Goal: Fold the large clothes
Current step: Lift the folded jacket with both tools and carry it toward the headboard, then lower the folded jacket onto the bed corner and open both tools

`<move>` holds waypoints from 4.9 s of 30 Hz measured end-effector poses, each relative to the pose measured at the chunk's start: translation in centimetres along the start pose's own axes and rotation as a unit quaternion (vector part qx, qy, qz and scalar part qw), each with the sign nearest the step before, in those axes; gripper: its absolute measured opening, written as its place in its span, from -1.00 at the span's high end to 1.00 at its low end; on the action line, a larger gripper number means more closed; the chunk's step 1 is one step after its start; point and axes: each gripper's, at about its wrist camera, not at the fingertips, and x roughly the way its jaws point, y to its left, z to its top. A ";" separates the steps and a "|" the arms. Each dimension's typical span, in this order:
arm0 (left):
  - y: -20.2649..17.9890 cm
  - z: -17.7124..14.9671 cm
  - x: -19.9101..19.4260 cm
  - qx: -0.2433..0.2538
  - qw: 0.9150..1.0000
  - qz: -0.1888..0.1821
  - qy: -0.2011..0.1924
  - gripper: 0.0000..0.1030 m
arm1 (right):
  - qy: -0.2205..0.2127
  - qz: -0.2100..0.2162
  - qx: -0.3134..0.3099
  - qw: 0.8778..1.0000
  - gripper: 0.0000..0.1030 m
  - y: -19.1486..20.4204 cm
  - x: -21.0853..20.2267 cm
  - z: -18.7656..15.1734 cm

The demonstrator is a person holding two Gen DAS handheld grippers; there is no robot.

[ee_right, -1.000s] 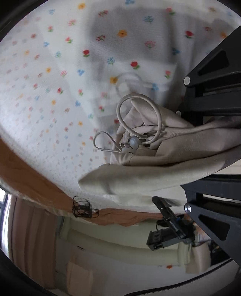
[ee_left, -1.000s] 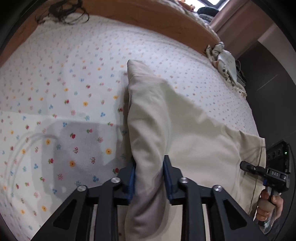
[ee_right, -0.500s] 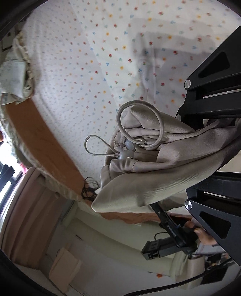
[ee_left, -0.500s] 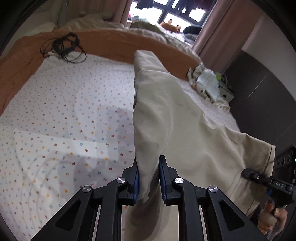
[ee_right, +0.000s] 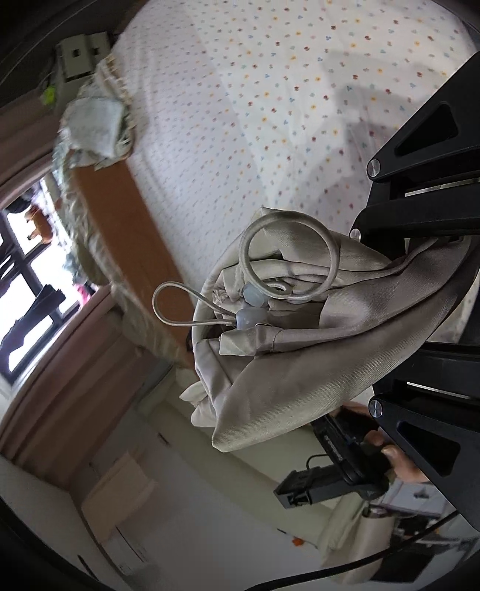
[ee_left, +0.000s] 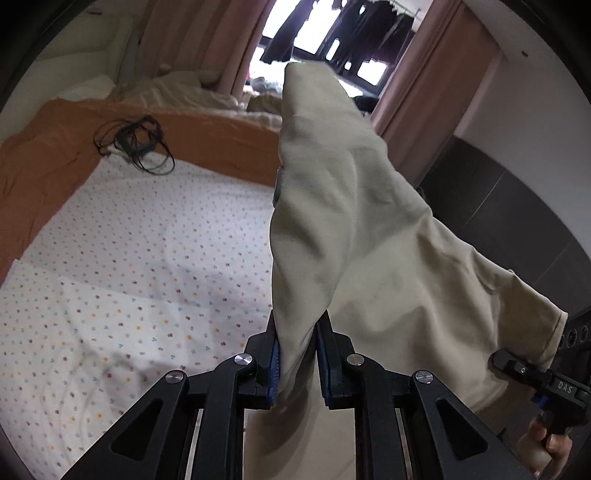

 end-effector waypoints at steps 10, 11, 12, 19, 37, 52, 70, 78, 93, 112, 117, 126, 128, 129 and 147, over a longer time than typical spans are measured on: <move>2.6 2.1 -8.5 -0.009 0.999 -0.006 -0.046 0.66 | -0.018 0.024 -0.056 0.998 0.72 9.2 -2.1 -1.1; 3.3 2.4 -9.7 -0.014 0.999 -0.005 -0.050 0.66 | -0.015 0.032 -0.056 0.998 0.72 10.5 -1.9 -1.1; 3.7 2.6 -10.6 -0.015 0.998 -0.002 -0.056 0.67 | -0.015 0.039 -0.060 0.997 0.72 11.3 -1.7 -1.2; 8.5 3.3 -18.4 -0.024 0.995 0.024 -0.092 0.67 | -0.005 0.087 -0.090 0.992 0.72 18.6 0.3 -2.6; 24.9 3.1 -36.6 -0.050 0.979 0.116 -0.161 0.67 | 0.068 0.198 -0.181 0.961 0.72 37.9 10.6 -9.9; 36.0 3.3 -44.6 -0.058 0.958 0.217 -0.178 0.68 | 0.129 0.245 -0.253 0.927 0.72 51.7 18.4 -17.5; 44.8 5.3 -49.0 -0.090 0.916 0.347 -0.179 0.69 | 0.202 0.312 -0.286 0.883 0.72 63.7 27.0 -26.2; 49.6 7.6 -46.4 -0.101 0.912 0.361 -0.164 0.69 | 0.233 0.321 -0.278 0.875 0.72 62.2 34.0 -25.8; 53.4 11.8 -34.6 -0.061 0.898 0.426 -0.089 0.60 | 0.250 0.290 -0.181 0.906 0.72 55.2 45.5 -20.9; 50.1 -7.4 -41.2 -0.120 0.873 0.451 -0.142 -0.68 | 0.276 0.177 -0.143 0.934 0.73 47.3 56.1 -22.9; 51.6 -10.9 -42.0 -0.187 0.866 0.438 -0.151 -0.68 | 0.305 0.173 -0.138 0.926 0.61 46.4 56.6 -22.7; 54.5 -14.1 -41.1 -0.240 0.847 0.442 -0.173 -0.67 | 0.317 0.177 -0.137 0.921 0.46 44.1 55.5 -23.4; 55.5 -13.9 -40.4 -0.238 0.842 0.452 -0.171 -0.56 | 0.313 0.182 -0.135 0.922 0.46 43.7 55.3 -23.4; 55.9 -14.0 -40.2 -0.241 0.841 0.455 -0.168 -0.42 | 0.307 0.185 -0.134 0.924 0.46 43.5 55.1 -23.6; 62.0 -13.9 -38.3 -0.271 0.811 0.508 -0.102 0.38 | 0.282 0.188 -0.183 0.923 0.76 50.2 56.7 -22.8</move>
